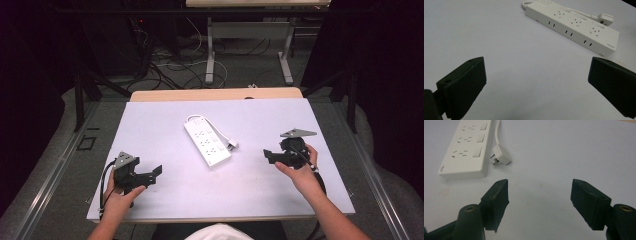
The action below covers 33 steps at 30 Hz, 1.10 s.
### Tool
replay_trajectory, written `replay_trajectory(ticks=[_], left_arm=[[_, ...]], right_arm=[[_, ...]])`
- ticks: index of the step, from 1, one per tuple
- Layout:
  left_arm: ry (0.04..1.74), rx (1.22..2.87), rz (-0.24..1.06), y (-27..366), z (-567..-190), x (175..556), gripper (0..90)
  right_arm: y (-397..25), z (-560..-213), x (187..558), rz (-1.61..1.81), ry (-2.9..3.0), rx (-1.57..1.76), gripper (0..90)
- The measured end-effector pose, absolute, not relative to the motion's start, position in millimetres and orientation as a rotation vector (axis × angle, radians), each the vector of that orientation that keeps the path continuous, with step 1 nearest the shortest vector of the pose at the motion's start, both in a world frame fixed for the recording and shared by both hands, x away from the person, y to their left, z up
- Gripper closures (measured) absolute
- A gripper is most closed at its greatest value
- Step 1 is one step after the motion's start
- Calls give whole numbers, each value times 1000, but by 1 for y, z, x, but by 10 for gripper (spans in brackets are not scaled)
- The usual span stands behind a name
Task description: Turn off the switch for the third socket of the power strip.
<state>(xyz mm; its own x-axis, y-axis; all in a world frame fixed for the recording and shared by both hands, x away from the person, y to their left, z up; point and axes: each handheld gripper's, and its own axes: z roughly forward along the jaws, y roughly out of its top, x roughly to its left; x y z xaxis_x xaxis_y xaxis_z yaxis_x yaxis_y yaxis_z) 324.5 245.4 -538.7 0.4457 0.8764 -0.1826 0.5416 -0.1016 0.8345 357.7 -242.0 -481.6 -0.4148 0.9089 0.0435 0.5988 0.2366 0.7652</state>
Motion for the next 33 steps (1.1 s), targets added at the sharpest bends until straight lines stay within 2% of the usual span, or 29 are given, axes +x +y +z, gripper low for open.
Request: replay_trajectory(ticks=[18, 33], left_arm=[[1212, 1771, 459, 245, -538, 324, 21], [1214, 1769, 462, 246, -538, 324, 25]], right_arm=[[-225, -456, 378, 1033, 2206, 1409, 345], [-214, -448, 399, 1025, 2230, 1456, 349]])
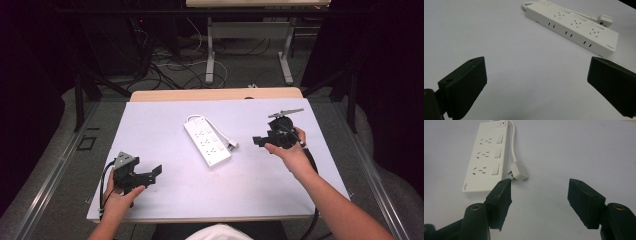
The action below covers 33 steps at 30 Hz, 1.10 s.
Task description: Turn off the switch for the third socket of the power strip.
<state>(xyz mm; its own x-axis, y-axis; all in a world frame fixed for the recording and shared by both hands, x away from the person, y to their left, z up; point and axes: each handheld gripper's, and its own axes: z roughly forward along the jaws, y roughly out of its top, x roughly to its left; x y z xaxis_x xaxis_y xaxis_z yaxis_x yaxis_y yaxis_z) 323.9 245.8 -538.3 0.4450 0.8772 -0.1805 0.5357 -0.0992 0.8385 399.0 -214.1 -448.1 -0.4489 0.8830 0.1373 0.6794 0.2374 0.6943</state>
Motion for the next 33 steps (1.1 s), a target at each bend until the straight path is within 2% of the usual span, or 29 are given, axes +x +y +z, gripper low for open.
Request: replay_trajectory(ticks=[21, 33], left_arm=[[1217, 1766, 460, 247, -538, 323, 31], [1219, 1766, 458, 247, -539, 323, 33]], right_arm=[[-180, -442, 431, 975, 2286, 1465, 361], [-166, -446, 446, 984, 2312, 1495, 434]])
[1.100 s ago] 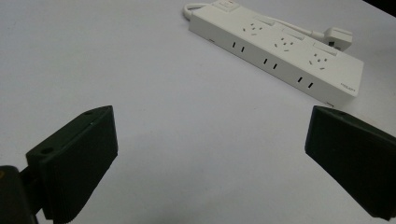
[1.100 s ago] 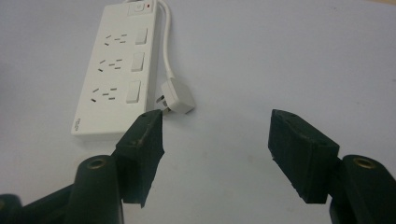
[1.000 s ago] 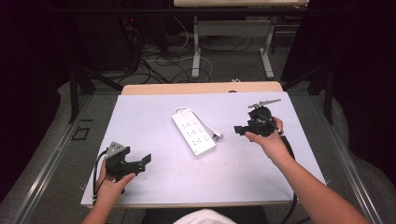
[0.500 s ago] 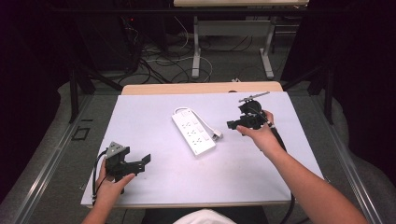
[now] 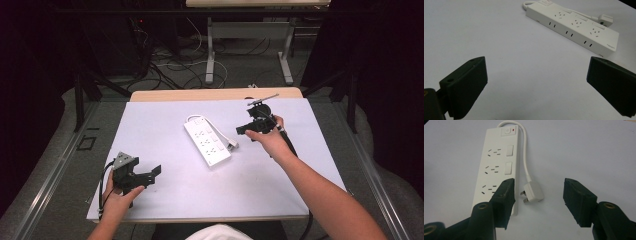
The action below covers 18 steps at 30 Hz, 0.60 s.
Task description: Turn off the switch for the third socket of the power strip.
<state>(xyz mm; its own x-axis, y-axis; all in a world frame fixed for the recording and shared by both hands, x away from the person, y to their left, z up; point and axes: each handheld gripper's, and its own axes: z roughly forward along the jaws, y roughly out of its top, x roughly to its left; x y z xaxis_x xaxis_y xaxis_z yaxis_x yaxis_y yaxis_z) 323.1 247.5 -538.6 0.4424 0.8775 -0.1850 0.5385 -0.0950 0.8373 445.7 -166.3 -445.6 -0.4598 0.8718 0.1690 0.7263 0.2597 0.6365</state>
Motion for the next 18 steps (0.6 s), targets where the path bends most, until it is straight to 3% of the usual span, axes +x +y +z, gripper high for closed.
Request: replay_trajectory(ticks=[18], left_arm=[[1221, 1766, 457, 248, -539, 323, 38]], right_arm=[[-148, -454, 459, 990, 2351, 1533, 585]])
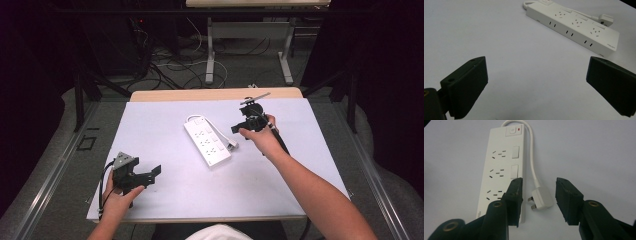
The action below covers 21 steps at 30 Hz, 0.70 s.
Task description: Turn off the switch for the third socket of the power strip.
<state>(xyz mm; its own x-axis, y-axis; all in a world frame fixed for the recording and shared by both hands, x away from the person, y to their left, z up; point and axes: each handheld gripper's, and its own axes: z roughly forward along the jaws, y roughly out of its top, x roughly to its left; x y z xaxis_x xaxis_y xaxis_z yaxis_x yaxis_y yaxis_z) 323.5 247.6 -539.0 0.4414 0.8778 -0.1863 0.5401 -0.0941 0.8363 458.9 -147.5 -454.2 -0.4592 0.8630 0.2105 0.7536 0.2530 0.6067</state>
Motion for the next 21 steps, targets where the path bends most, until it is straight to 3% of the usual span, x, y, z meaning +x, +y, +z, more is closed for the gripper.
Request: replay_trajectory(ticks=[21], left_arm=[[1221, 1772, 457, 248, -539, 324, 41]], right_arm=[[-124, -477, 469, 911, 2431, 1552, 782]])
